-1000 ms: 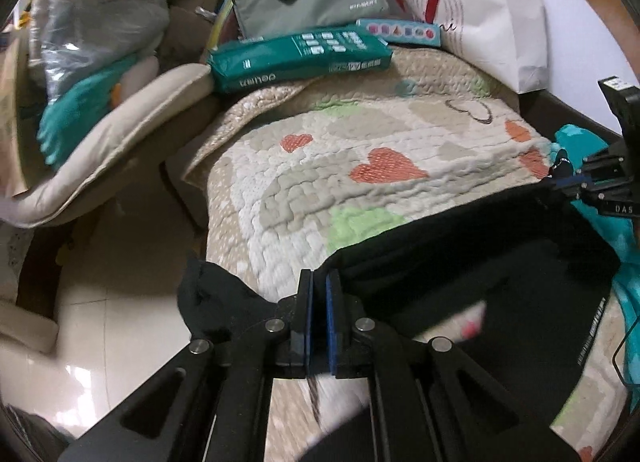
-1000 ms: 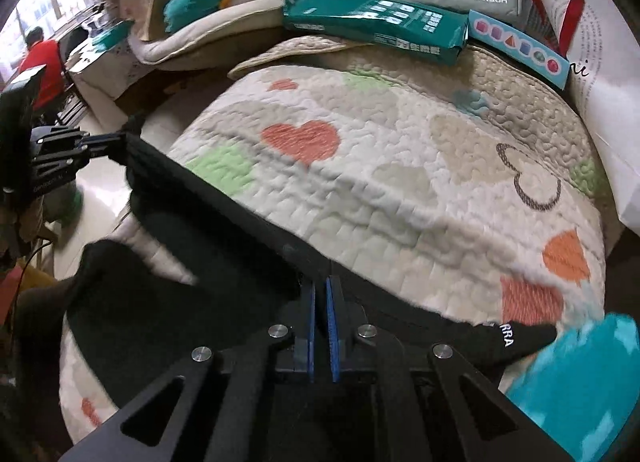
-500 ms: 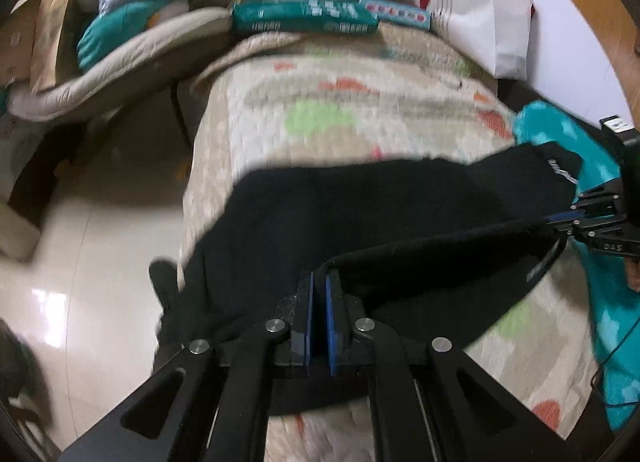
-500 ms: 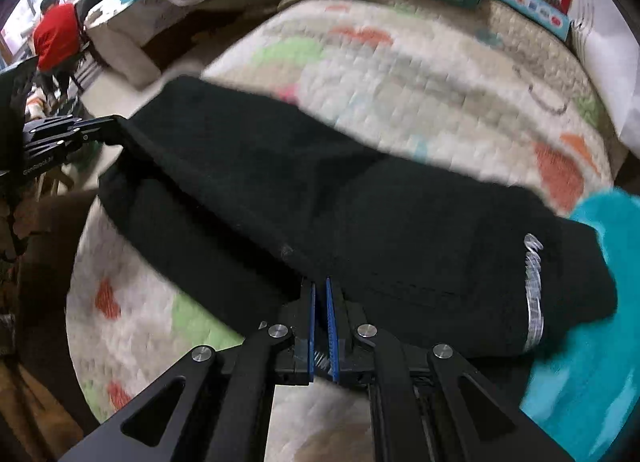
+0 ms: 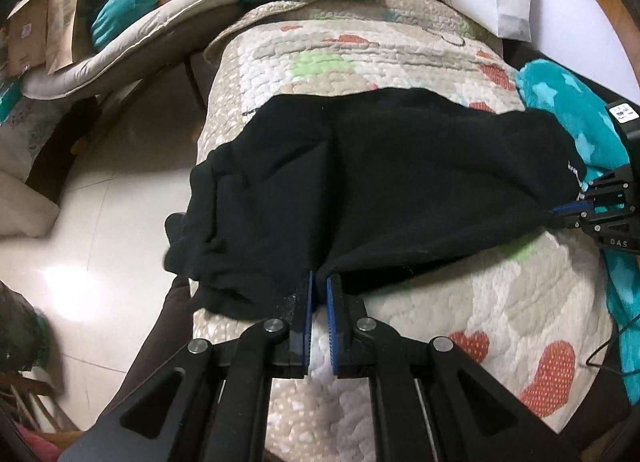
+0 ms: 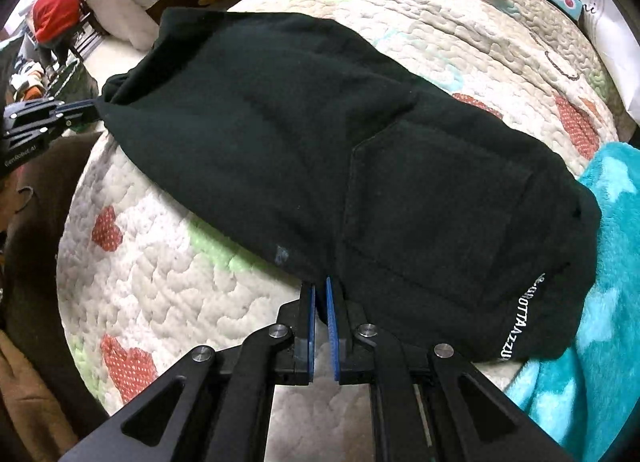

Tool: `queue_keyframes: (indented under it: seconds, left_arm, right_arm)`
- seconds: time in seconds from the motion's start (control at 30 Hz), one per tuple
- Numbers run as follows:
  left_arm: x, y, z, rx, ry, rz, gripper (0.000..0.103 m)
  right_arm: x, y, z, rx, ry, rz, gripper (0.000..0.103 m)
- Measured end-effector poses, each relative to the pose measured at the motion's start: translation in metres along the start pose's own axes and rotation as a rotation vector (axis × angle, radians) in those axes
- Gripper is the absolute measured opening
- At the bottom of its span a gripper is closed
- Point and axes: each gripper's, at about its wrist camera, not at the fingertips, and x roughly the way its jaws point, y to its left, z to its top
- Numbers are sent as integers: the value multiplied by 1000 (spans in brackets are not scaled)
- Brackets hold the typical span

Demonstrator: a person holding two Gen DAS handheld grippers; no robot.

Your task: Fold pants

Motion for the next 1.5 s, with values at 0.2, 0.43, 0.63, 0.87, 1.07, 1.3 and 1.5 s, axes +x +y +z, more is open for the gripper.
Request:
queue_keyframes:
  seconds: [0.2, 0.43, 0.63, 0.87, 1.07, 1.3, 1.5]
  left_arm:
    - [-12, 4, -9, 33, 35, 117, 14]
    - [-45, 43, -17, -135, -18, 40, 31]
    - [-50, 69, -14, -328, -57, -77, 32]
    - [-56, 75, -16, -383, -84, -108, 32]
    - [-49, 92, -17, -468, -79, -130, 32]
    - [-36, 107, -7, -558, -74, -147, 33]
    - [-20, 115, 16, -617, -114, -126, 38]
  right_arm:
    - [-16, 0, -12, 9, 0, -33, 34]
    - [-95, -54, -7, 176, -204, -132, 73]
    - [-57, -139, 16, 426, -86, -314, 80]
    - [-17, -158, 15, 553, -80, -240, 44]
    - [-35, -165, 14, 502, -43, -491, 31]
    - [-30, -181, 10, 520, 3, -546, 47]
    - [-44, -157, 14, 396, 15, -595, 63]
